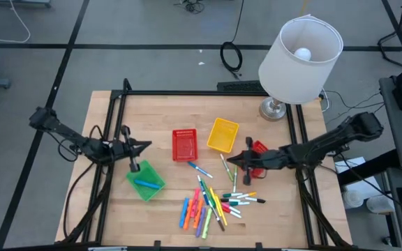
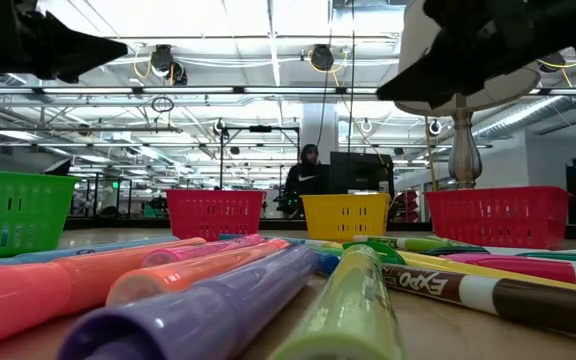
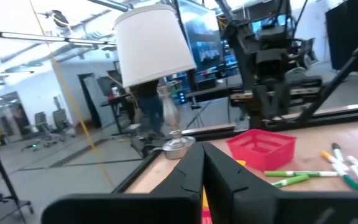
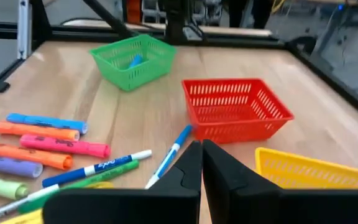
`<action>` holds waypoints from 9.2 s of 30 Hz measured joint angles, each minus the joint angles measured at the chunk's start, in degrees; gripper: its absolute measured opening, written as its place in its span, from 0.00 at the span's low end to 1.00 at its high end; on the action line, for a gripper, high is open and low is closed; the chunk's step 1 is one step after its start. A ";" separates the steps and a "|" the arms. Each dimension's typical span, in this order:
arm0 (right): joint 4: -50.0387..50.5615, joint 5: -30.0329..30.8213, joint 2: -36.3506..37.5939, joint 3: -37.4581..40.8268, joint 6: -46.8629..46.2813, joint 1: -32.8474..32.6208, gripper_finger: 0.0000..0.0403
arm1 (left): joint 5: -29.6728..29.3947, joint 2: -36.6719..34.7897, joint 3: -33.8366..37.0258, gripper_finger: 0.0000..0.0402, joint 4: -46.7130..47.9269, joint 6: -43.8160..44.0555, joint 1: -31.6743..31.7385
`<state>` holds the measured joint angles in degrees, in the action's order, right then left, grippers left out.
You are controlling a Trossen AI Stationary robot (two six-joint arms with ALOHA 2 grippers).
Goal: Pick & Place Markers
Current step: Put the blue marker pen into the left red bin, then put the green pen into the yellow bin
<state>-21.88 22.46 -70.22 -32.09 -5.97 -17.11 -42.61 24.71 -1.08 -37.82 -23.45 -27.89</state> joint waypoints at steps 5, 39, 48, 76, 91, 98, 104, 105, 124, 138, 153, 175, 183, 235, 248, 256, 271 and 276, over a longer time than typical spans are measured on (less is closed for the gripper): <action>11.59 0.00 -7.43 -9.02 -6.07 0.26 0.00 | -0.03 0.00 0.00 0.06 0.00 0.43 1.20; 25.30 -4.70 -35.75 -32.88 -12.47 1.85 0.50 | 0.08 0.02 0.00 0.09 6.06 17.82 1.57; 18.09 -4.50 -35.78 -28.15 -12.11 2.15 0.51 | 0.08 0.02 0.00 0.11 6.08 17.80 1.57; 15.91 -5.05 -42.07 -27.11 -11.36 3.49 0.17 | 0.08 0.02 0.00 0.12 6.34 17.72 1.57; 13.88 -4.49 -40.67 -26.81 -7.90 3.89 0.04 | 0.08 0.02 0.00 0.14 6.34 17.71 1.57; 13.30 -2.79 -37.05 -26.83 -6.60 2.25 0.04 | 0.09 0.02 0.00 0.14 6.32 17.76 1.57; 11.12 -2.64 -34.15 -26.82 -5.11 1.10 0.04 | 0.15 0.02 -0.02 0.14 6.29 17.78 1.56; 9.97 -2.63 -33.53 -26.83 -5.17 1.08 0.04 | 0.15 0.02 -0.02 0.14 6.29 17.79 1.56; -7.81 -3.20 -32.47 -26.82 -22.71 12.63 0.04 | 0.11 0.00 -0.02 0.14 3.78 17.76 1.57; -15.88 -3.02 -39.46 -27.13 -27.86 13.85 0.04 | 0.08 0.00 -0.02 0.14 2.97 15.67 1.55; -16.47 -3.02 -42.79 -27.04 -29.37 14.55 0.04 | 0.08 0.02 -0.04 0.14 1.18 14.72 1.56; -16.37 -8.13 -41.92 -27.64 -23.72 15.23 0.23 | 0.08 0.02 -0.02 0.14 1.77 14.72 1.55; 2.23 -19.00 -17.84 -27.72 -9.14 12.29 0.17 | 0.08 0.02 -0.02 0.14 2.69 14.76 1.56; -17.27 -1.76 17.66 21.02 3.85 -1.28 0.00 | 0.06 0.02 -0.02 0.14 4.80 14.80 1.57; -8.71 -6.07 -0.15 4.40 -0.71 -4.64 0.00 | 0.07 0.01 0.00 0.14 2.75 19.70 1.57; 12.64 -4.41 -20.02 -18.33 -10.26 -7.01 0.00 | 0.15 0.02 0.00 0.14 2.36 22.52 1.57; 46.36 -1.58 -43.61 -53.18 -19.20 -8.83 0.00 | 0.74 0.02 0.00 0.14 2.45 23.99 1.52; 46.59 -2.96 -43.82 -52.54 -20.55 -7.16 0.07 | 2.54 0.02 0.00 0.14 2.45 24.43 1.52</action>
<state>24.71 19.50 -114.04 -84.63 -26.52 -24.28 -40.07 24.73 -1.08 -35.38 0.98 -26.37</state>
